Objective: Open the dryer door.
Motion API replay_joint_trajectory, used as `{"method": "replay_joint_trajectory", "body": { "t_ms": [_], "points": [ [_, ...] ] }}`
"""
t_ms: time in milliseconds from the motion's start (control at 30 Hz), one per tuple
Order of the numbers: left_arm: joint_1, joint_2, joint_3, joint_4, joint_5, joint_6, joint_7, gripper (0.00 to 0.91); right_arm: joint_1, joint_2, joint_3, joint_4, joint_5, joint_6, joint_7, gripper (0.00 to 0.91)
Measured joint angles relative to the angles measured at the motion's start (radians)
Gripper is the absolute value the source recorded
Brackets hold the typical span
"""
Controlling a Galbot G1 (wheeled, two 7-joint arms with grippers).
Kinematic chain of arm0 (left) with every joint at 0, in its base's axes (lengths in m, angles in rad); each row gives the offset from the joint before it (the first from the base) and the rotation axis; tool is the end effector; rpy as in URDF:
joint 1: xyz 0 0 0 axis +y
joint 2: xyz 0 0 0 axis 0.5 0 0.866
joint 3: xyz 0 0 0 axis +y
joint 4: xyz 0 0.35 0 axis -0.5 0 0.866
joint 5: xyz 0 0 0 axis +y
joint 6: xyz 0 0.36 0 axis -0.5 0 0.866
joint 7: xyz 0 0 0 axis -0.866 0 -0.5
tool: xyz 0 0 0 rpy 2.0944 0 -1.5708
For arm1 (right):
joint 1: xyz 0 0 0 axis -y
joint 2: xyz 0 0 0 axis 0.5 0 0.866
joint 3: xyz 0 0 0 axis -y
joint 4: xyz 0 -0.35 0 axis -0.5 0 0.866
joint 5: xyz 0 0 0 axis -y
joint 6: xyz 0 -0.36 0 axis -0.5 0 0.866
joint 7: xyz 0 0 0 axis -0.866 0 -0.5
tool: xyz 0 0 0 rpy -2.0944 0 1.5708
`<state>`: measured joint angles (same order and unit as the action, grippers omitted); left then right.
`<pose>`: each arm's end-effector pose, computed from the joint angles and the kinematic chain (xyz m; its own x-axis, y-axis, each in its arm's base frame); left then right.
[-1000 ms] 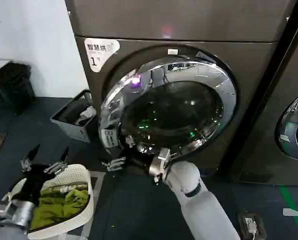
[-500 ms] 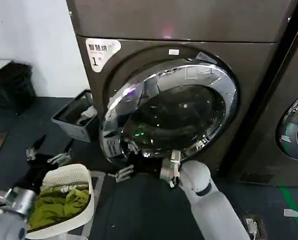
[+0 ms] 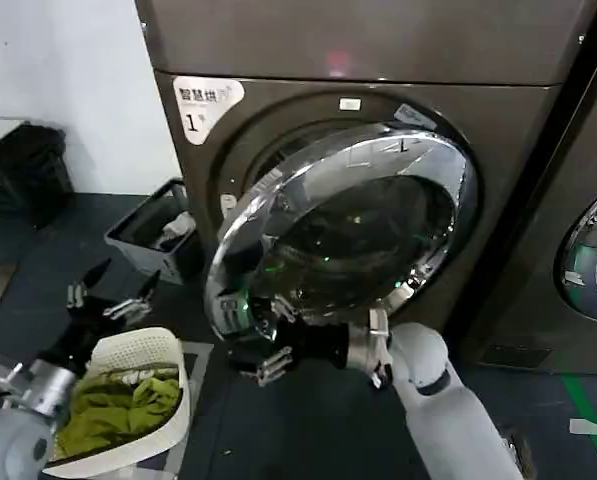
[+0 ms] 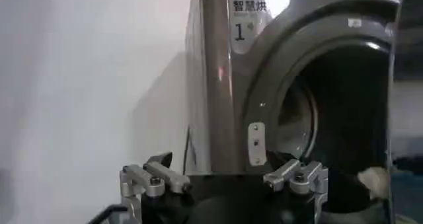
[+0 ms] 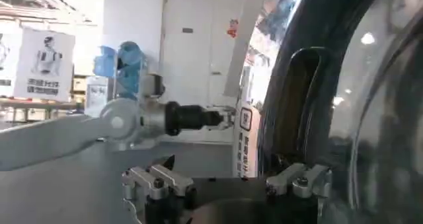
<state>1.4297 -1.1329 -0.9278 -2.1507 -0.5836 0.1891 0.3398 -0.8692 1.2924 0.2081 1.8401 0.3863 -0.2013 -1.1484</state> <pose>0.2240 0.1720 -0.1851 -0.9551 0.2718 -0.1181 0.2713 0.9623 0.0207 0.3732 0.0337 -0.2113 -0.0113 -0.9951 -0.0987 -0.9940 0.0220 -0.1070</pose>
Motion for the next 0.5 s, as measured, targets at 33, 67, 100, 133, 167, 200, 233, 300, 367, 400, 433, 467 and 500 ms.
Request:
{"method": "replay_joint_trajectory", "body": {
  "t_ms": [33, 67, 100, 133, 167, 200, 233, 300, 367, 400, 433, 467, 500],
  "points": [
    [-0.004, 0.006, 0.005, 0.003, -0.008, 0.002, 0.004, 0.907, -0.002, -0.005, 0.004, 0.002, 0.004, 0.000, -0.009, 0.907],
    [-0.009, 0.012, 0.009, 0.005, -0.019, 0.004, 0.006, 0.907, -0.004, -0.009, 0.007, 0.004, 0.006, 0.000, -0.020, 0.907],
    [-0.013, 0.018, 0.013, 0.007, -0.029, 0.006, 0.007, 0.907, -0.006, -0.011, 0.010, 0.006, 0.007, 0.000, -0.032, 0.907],
    [-0.018, 0.025, 0.018, 0.009, -0.043, 0.009, 0.007, 0.907, -0.009, -0.014, 0.013, 0.008, 0.007, 0.000, -0.044, 0.907],
    [-0.023, 0.031, 0.022, 0.013, -0.058, 0.014, 0.007, 0.907, -0.011, -0.016, 0.016, 0.010, 0.007, 0.000, -0.055, 0.907],
    [-0.028, 0.037, 0.026, 0.018, -0.063, 0.017, 0.007, 0.907, -0.013, -0.018, 0.017, 0.012, 0.007, 0.000, -0.064, 0.907],
    [-0.033, 0.042, 0.029, 0.022, -0.062, 0.017, 0.008, 0.907, -0.016, -0.021, 0.018, 0.013, 0.008, 0.000, -0.072, 0.907],
    [-0.042, 0.052, 0.038, 0.028, -0.068, 0.017, 0.007, 0.907, -0.020, -0.025, 0.018, 0.014, 0.010, 0.000, -0.087, 0.907],
    [-0.051, 0.059, 0.045, 0.034, -0.069, 0.018, 0.005, 0.907, -0.023, -0.028, 0.017, 0.014, 0.009, 0.000, -0.103, 0.907],
    [-0.055, 0.062, 0.049, 0.037, -0.068, 0.018, 0.005, 0.907, -0.023, -0.031, 0.017, 0.012, 0.009, 0.000, -0.113, 0.907],
    [-0.059, 0.065, 0.053, 0.038, -0.068, 0.018, 0.005, 0.907, -0.023, -0.033, 0.018, 0.009, 0.009, 0.000, -0.123, 0.907],
    [-0.064, 0.069, 0.057, 0.039, -0.068, 0.018, 0.005, 0.907, -0.022, -0.035, 0.021, 0.005, 0.010, -0.001, -0.135, 0.907],
    [-0.067, 0.073, 0.060, 0.039, -0.068, 0.018, 0.006, 0.907, -0.022, -0.038, 0.025, 0.002, 0.011, -0.001, -0.146, 0.907]
  ]
}}
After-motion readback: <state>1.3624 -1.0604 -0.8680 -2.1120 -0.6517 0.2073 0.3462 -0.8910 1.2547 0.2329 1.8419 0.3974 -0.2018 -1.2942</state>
